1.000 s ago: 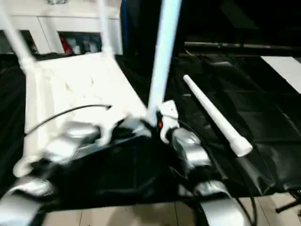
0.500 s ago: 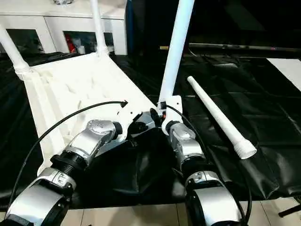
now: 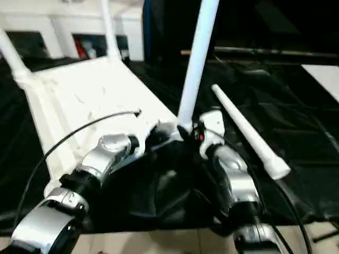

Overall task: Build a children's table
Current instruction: Rotate leg to tighten

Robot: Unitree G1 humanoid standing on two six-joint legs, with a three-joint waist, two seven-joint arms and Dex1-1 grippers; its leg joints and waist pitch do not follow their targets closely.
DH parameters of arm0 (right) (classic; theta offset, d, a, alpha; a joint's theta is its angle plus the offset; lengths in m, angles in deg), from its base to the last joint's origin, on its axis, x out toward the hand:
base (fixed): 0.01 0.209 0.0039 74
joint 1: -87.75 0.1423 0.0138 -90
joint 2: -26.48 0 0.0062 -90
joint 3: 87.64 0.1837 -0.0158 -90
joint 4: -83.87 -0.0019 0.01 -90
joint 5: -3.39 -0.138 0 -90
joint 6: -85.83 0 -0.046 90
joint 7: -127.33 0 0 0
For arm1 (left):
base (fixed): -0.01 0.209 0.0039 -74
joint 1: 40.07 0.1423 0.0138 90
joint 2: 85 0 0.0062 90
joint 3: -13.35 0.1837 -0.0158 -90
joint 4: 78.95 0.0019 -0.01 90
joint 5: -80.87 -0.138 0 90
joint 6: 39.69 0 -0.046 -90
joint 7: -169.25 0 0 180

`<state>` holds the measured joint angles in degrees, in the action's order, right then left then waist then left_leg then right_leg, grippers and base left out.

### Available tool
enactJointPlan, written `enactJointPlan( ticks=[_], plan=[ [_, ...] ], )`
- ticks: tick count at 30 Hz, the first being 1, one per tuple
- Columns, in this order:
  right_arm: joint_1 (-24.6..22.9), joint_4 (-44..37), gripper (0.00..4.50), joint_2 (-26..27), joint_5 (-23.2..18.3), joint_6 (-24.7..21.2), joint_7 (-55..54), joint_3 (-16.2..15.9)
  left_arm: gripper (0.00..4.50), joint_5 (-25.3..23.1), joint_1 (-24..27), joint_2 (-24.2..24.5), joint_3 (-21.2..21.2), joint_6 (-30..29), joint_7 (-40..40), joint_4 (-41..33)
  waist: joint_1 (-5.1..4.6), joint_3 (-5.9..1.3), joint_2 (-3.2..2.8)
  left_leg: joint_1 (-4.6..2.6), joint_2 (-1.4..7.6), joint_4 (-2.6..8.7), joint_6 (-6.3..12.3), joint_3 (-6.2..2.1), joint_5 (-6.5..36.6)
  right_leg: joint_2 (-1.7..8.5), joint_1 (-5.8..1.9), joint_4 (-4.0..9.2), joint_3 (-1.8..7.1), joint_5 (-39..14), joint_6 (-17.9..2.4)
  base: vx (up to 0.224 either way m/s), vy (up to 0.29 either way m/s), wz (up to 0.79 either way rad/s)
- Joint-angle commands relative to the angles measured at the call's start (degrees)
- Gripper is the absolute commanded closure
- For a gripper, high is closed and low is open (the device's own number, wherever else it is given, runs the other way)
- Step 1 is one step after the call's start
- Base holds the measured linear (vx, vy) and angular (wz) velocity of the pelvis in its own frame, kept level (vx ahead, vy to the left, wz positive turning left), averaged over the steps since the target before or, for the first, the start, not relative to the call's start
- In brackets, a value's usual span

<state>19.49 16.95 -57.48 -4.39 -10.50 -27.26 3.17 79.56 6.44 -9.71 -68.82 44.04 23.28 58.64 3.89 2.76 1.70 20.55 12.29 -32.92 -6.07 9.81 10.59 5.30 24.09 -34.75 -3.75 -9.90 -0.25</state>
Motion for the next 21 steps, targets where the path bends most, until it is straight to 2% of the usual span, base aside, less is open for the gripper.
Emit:
enactJointPlan(
  ticks=[1,2,4,5,6,8,9,10,12,14,15,16,18,21],
  plan=[
    [-0.83,-3.59,0.87,-0.71,-0.64,-2.46,-0.64,0.42,3.53,0.44,-1.24,0.94,-1.25,1.42,-1.50,0.21,0.10,-3.73,0.61,0.52,0.06,3.40,4.69,0.49,9.07,1.77,-3.78,4.47,1.92,-10.60,-9.45,0.000,0.000,0.00],
    [-0.86,-3.66,0.87,-0.71,-0.65,-2.53,-0.65,0.43,3.25,0.45,-1.24,0.98,-1.28,1.43,-1.52,0.19,-0.01,-3.75,0.55,0.55,0.01,3.36,4.76,0.48,8.52,1.79,-3.89,4.33,1.92,-9.64,-9.62,0.000,0.000,0.00],
    [-1.03,-3.54,0.87,-1.04,0.41,-4.45,-1.42,0.01,3.11,0.62,-1.21,3.78,-3.55,0.00,-3.66,-2.37,-0.21,-3.76,0.53,0.51,0.01,3.31,4.82,0.48,8.12,1.78,-3.90,4.15,1.88,-8.75,-10.19,0.000,0.000,0.00],
    [-1.16,-3.56,0.87,-1.09,0.40,-5.59,-1.16,-0.28,3.07,0.64,-1.10,5.40,-4.57,-0.61,-4.42,-3.57,-0.29,-3.78,0.02,0.45,0.02,3.32,4.57,0.42,8.09,1.82,-3.92,4.05,1.87,-8.46,-10.58,0.000,0.000,0.00],
    [-1.19,-3.16,0.87,-1.26,0.95,-6.32,-0.79,-1.02,3.00,0.40,-0.80,7.45,-5.70,-1.04,-5.64,-5.18,-0.55,-3.78,0.14,0.41,0.09,3.32,4.33,0.43,8.41,1.71,-3.95,4.00,1.83,-8.11,-10.84,0.000,0.000,0.00],
    [-1.02,-1.75,0.87,-1.04,1.75,-8.76,-0.02,-2.59,2.76,0.04,0.53,13.24,-8.51,-3.96,-6.68,-10.02,-0.85,-3.72,-0.09,0.40,0.13,3.38,3.78,0.43,8.54,1.68,-3.93,3.90,1.81,-7.67,-11.12,0.000,0.000,0.00],
    [-1.02,-1.75,0.87,-1.04,1.75,-8.76,-0.02,-2.59,2.68,0.04,0.53,13.24,-8.51,-3.96,-6.68,-10.02,-0.89,-3.75,-0.14,0.24,0.30,3.43,3.46,0.36,8.86,1.72,-3.91,3.66,1.77,-7.62,-11.43,0.000,0.000,0.00],
    [-1.05,-1.74,1.05,-0.95,1.53,-9.45,0.23,-2.80,2.64,-0.02,0.75,14.17,-8.86,-4.52,-6.67,-10.68,-1.08,-3.65,-0.25,0.22,0.26,3.44,3.14,0.45,9.37,1.68,-3.79,3.82,1.79,-8.30,-11.46,0.000,0.000,0.00],
    [-0.59,-0.18,1.24,-0.47,1.92,-10.28,0.65,-3.86,2.50,-1.59,2.29,19.73,-10.31,-6.85,-6.17,-14.28,-1.08,-3.44,-0.12,-0.06,0.38,3.56,2.43,0.54,9.99,1.64,-3.49,3.85,1.88,-9.32,-11.50,0.000,0.000,0.00],
    [0.33,1.89,1.34,-0.06,2.98,-10.46,0.61,-5.07,2.27,-3.66,4.10,25.67,-11.71,-9.83,-5.75,-17.99,-1.16,-3.51,-0.57,-0.10,0.53,3.62,1.63,0.44,9.35,1.72,-3.46,3.36,1.90,-7.89,-12.01,0.000,0.000,0.00],
    [0.93,2.90,1.44,0.24,3.14,-10.99,0.57,-5.38,2.21,-5.01,5.22,28.48,-11.93,-11.53,-5.52,-19.64,-1.31,-3.55,0.04,-0.19,0.53,3.60,1.59,0.64,9.34,1.55,-3.41,3.42,1.90,-7.61,-12.00,0.000,0.000,0.00],
    [1.37,3.60,1.55,0.38,3.36,-10.90,0.34,-5.45,2.19,-5.78,5.77,29.73,-11.99,-12.47,-5.45,-20.31,-1.53,-3.53,-0.44,-0.01,0.43,3.69,1.16,0.50,8.98,1.51,-3.56,3.16,1.91,-7.39,-11.95,0.000,0.000,0.00],
    [2.93,5.97,1.64,0.96,3.69,-10.71,-0.07,-5.47,2.12,-7.72,7.74,33.37,-12.01,-15.33,-5.95,-22.65,-1.46,-3.37,-0.09,-0.40,0.53,3.66,0.44,0.65,9.19,1.62,-3.26,3.21,2.01,-7.39,-12.27,0.000,0.000,0.00],
    [6.24,11.02,1.87,2.04,4.00,-9.47,0.02,-5.53,2.06,-11.12,11.32,38.60,-10.85,-19.88,-5.74,-25.89,-1.37,-3.26,-0.42,-0.56,0.64,3.78,-0.32,0.55,10.11,1.77,-3.06,3.00,2.06,-7.99,-12.46,0.000,0.000,0.00]
  ],
)
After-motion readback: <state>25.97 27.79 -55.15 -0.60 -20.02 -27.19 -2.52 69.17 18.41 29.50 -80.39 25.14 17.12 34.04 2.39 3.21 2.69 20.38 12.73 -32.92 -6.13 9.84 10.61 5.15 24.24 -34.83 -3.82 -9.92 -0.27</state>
